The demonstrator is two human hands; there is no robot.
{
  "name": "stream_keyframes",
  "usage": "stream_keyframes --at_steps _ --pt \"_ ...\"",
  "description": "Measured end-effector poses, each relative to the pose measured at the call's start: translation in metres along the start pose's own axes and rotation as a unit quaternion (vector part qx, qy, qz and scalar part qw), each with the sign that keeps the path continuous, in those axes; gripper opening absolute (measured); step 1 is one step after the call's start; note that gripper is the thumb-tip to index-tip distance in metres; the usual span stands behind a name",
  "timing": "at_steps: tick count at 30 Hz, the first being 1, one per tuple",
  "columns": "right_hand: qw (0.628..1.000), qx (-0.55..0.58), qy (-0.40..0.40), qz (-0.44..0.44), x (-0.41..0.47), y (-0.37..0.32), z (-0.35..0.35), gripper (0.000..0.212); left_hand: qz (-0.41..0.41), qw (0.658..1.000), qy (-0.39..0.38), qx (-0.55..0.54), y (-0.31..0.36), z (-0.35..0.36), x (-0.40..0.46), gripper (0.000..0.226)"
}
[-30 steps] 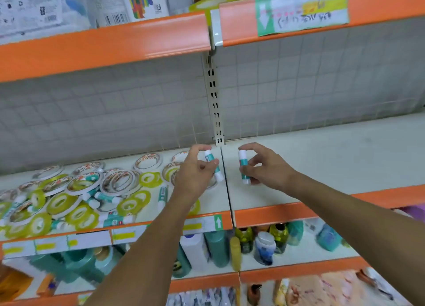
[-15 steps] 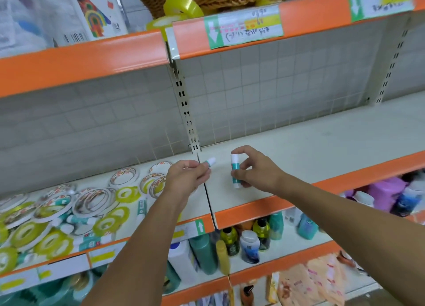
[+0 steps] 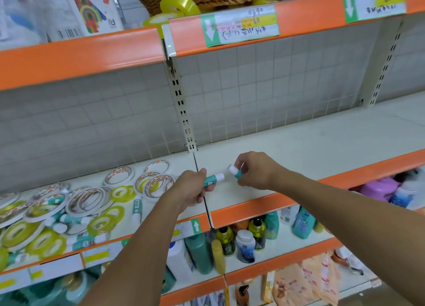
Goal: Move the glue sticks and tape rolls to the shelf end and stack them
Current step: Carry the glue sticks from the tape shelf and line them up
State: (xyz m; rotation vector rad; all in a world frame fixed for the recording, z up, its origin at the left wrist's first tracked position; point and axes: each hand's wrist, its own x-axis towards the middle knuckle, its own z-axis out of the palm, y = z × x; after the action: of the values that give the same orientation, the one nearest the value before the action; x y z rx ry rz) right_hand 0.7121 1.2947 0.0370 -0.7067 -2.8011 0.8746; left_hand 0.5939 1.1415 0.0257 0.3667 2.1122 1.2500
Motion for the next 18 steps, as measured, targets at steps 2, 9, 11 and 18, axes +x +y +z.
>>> stream_keyframes --at_steps 2,9,11,18 --pt "1.0 -0.025 -0.002 -0.004 0.003 0.002 0.0 0.031 0.009 1.0 -0.005 -0.002 0.001 -0.001 0.0 0.049" --pt "0.987 -0.149 -0.011 -0.054 0.005 0.01 0.0 0.03 0.135 0.981 0.084 0.108 0.003 0.001 0.002 0.034" --pt "0.981 -0.181 -0.008 -0.064 0.004 0.015 -0.001 0.033 0.183 0.967 0.092 0.149 0.006 0.006 0.002 0.029" --pt "0.961 -0.265 0.006 -0.084 -0.002 0.04 -0.018 0.031 0.288 0.861 0.142 0.395 0.021 0.041 0.006 0.023"
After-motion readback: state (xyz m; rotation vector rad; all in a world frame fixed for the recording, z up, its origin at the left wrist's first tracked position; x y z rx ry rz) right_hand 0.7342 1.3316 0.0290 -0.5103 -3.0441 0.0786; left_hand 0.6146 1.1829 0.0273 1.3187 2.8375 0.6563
